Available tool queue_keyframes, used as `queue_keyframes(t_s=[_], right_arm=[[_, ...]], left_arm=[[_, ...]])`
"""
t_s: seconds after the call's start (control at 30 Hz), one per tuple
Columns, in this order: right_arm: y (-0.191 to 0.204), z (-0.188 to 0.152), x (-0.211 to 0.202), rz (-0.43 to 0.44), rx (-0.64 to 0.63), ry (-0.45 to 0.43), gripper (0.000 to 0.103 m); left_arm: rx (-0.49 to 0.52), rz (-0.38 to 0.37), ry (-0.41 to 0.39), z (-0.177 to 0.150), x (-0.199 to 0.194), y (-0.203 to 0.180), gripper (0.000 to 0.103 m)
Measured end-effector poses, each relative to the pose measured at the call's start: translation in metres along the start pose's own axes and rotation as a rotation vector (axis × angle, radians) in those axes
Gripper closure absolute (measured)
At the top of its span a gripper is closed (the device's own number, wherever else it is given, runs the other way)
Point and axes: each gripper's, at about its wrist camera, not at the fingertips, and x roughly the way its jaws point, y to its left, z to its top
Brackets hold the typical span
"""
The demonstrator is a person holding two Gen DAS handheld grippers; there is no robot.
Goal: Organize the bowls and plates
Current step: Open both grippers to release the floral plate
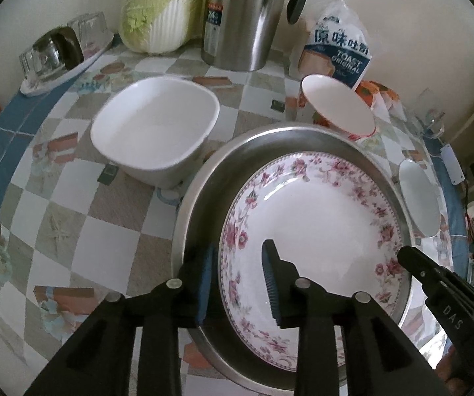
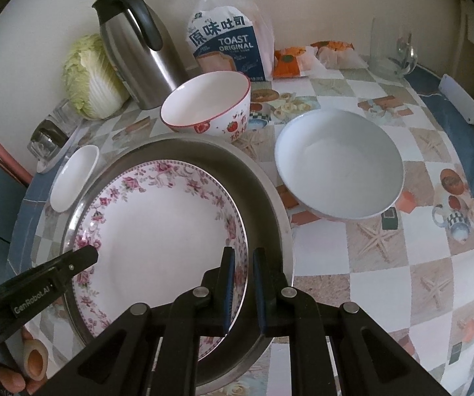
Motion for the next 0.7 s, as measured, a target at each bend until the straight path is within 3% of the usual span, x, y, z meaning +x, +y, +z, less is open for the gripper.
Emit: queue_keyframes(t_s=[0.1,0.2,0.4,0.43,0.47,0.5,0.6,0.7], right_arm=[[0.002,0.002,-0.007,-0.003,-0.006,-0.019,0.089],[0.004,0.004,-0.015,-0.006,-0.012,-0.039,0.089],[0.012,0.006,-0.026,-0.019,-0.041,-0.071,0.089],[0.012,0.006,-0.026,-0.023,-0.043,-0.072,0.089],[0.013,0.006,-0.026,-0.028,-0.045,-0.072,0.086],[0.013,0.005,-0.026,-0.031,-0.047,-0.072,0.077],[0.012,0.004,-0.025,-0.033,-0.05,-0.071,0.049],[0.012,0.004,-0.024,-0.036,-0.048,-0.071,0.042]], left_arm=[[0.009,-0.004,-0.028,0.002,-0.008,-0.003,0.066],[0.024,0.001,-0.05,0.001,-0.015,-0.007,0.054],[0.033,0.027,-0.07,0.0,-0.018,-0.007,0.051],[0.034,0.029,-0.07,0.0,-0.018,-0.007,0.044],[0.035,0.032,-0.07,-0.001,-0.017,-0.007,0.037],[0.036,0.035,-0.073,-0.001,-0.017,-0.007,0.025],[0.044,0.041,-0.083,-0.001,-0.018,-0.008,0.023],[0.047,0.052,-0.089,-0.001,-0.018,-0.008,0.02]])
